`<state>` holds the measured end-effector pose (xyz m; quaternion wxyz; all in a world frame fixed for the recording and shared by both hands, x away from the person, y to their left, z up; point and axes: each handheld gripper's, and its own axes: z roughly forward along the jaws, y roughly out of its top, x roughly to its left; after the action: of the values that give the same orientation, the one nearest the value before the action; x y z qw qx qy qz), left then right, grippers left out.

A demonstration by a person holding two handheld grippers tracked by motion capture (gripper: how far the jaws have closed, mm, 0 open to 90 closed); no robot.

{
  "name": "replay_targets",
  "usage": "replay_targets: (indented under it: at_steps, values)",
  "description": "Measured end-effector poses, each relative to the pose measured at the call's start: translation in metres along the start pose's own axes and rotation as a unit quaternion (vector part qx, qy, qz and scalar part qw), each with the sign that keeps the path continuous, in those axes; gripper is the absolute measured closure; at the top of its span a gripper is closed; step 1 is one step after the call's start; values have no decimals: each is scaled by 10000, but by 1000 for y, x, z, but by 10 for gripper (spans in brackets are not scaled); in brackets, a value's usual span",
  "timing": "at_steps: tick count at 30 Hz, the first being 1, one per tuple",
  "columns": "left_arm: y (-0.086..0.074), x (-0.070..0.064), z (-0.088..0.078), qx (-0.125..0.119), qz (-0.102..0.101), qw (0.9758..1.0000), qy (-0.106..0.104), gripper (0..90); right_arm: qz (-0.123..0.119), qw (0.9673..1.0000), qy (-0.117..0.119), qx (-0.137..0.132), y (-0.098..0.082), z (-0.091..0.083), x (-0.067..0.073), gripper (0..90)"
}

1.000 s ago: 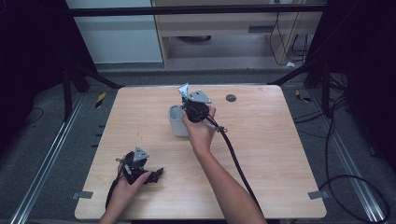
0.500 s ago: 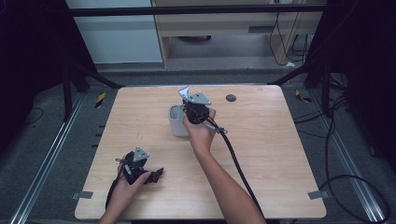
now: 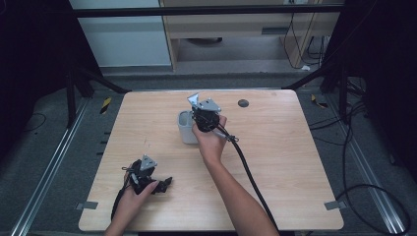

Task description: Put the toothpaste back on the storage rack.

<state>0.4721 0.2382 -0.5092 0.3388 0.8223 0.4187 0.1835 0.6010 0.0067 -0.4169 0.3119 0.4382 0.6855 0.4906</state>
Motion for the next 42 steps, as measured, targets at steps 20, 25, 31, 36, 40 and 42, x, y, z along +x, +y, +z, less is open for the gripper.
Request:
replay_targets:
  at_steps: [20,25,31,36,40,42]
  values:
    - [0,0,0,0,-2,10000,-1,0,-84,10000,12,48,-1,1,2,791]
    - [0,0,0,0,-1,10000,0,0,-153,9999,52,59,-1,2,5,787]
    - [0,0,0,-1,-1,10000,0,0,-214,9996,123,117,1,4,7,781]
    - [0,0,0,0,0,10000,-1,0,-280,9993,194,149,2,6,8,777]
    - [0,0,0,1,0,10000,0,0,-278,9992,224,172,3,7,8,772]
    - [0,0,0,-1,-1,10000,0,0,-284,9992,235,185,3,8,9,769]
